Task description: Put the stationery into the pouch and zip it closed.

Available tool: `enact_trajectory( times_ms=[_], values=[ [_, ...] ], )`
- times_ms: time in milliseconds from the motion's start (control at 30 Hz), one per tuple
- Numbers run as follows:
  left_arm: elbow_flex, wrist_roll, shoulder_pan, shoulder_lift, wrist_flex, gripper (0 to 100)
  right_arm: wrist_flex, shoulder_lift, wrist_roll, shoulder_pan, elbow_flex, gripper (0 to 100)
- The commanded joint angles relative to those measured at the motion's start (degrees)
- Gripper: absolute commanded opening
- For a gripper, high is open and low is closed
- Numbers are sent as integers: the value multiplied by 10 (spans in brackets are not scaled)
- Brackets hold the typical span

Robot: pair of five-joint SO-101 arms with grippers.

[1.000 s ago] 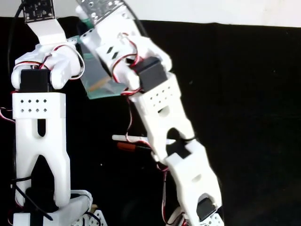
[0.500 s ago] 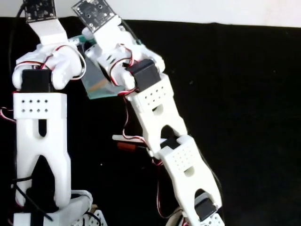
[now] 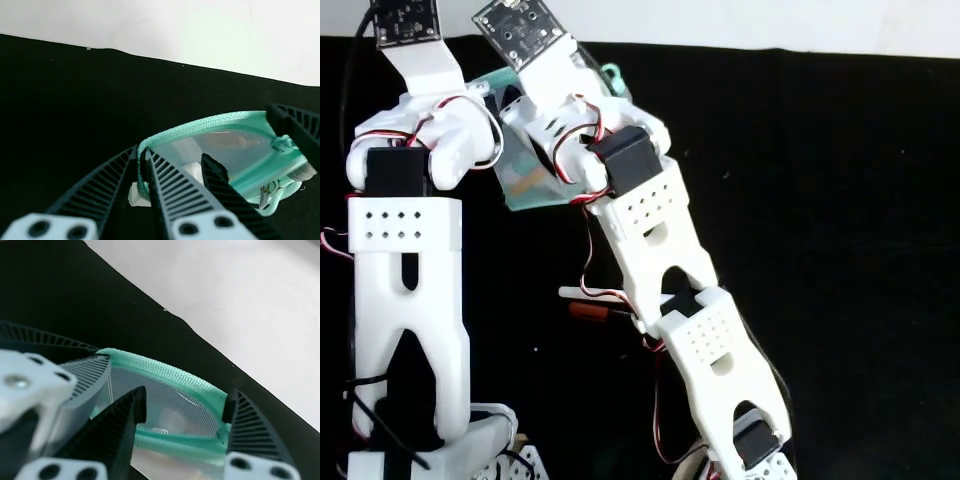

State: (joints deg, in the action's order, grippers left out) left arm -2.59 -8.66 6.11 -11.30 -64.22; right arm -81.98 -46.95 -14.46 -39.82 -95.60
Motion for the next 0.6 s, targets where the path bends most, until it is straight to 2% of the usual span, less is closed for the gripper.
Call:
enact_trajectory(
  times_ms=[0,267,567],
  values=[
    [10,-4,-2,9,2,7,-3,29,3,9,-59,278],
    [11,-4,-4,9,2,7,-22,113,1,22,-59,278],
    [11,-4,-5,9,2,7,-139,181,0,22,-59,278]
  ],
)
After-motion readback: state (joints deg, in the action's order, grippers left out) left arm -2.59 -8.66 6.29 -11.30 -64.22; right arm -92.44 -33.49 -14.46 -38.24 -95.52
